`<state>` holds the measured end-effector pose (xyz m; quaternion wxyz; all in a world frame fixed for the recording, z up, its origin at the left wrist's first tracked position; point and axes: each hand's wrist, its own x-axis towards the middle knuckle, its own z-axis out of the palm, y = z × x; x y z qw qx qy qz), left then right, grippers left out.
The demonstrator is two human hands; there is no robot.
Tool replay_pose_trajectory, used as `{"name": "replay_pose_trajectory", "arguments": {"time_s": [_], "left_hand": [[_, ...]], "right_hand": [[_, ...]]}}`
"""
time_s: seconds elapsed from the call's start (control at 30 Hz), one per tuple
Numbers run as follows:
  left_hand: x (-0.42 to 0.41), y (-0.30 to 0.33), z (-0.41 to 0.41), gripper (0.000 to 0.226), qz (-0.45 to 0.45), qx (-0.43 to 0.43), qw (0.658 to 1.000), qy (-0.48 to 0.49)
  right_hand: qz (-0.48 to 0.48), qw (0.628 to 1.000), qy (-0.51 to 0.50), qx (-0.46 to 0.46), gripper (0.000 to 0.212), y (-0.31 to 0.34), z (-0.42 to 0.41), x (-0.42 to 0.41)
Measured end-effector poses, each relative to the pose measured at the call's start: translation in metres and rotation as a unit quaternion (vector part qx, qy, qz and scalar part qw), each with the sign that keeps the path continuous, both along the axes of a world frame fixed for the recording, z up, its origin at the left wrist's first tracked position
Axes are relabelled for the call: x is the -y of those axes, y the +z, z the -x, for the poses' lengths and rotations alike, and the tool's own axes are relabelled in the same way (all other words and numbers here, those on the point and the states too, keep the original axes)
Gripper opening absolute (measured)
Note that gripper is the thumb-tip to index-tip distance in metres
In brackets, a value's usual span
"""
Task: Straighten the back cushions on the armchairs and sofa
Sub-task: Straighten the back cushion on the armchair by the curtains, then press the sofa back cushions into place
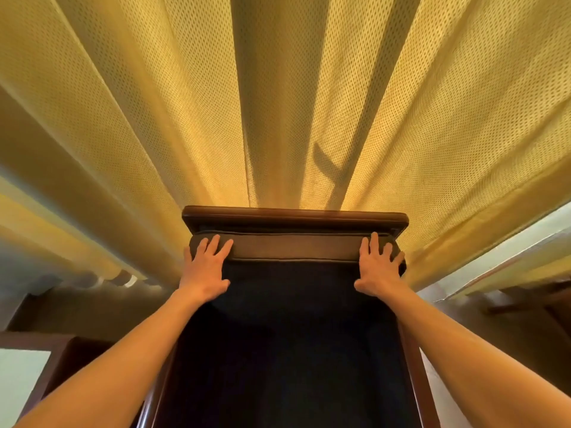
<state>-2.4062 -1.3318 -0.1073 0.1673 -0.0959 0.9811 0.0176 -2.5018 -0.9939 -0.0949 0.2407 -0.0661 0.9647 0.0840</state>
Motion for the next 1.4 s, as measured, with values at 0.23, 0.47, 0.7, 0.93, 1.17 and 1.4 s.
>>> {"name": "replay_pose_trajectory", "arguments": {"time_s": [0.23,0.47,0.7,0.93,1.17,1.4], "left_hand": [[0.028,0.107,-0.052,0.064,-0.147,-0.031,0.986,0.072],[0.102,0.246,-0.196,0.032,-0.174,-0.136,0.962,0.16],[0.174,0.349,-0.47,0.037,-0.109,-0.24,0.933,0.244],[0.21,0.388,-0.79,0.037,-0.025,-0.267,0.869,0.415],[0.216,0.38,-1.041,0.036,0.011,-0.262,0.78,0.568],[0.259,0.315,-1.193,0.032,-0.016,-0.229,0.728,0.646]], "right_hand": [[0.177,0.979,0.097,0.015,0.041,0.093,-0.045,0.128],[0.318,0.917,0.24,-0.022,0.036,0.223,-0.167,0.277],[0.381,0.832,0.401,-0.032,0.03,0.31,-0.384,0.4],[0.402,0.741,0.536,0.05,0.029,0.357,-0.671,0.51],[0.367,0.635,0.665,0.141,0.027,0.343,-0.913,0.594],[0.307,0.59,0.723,0.189,0.014,0.278,-1.067,0.664]]}}
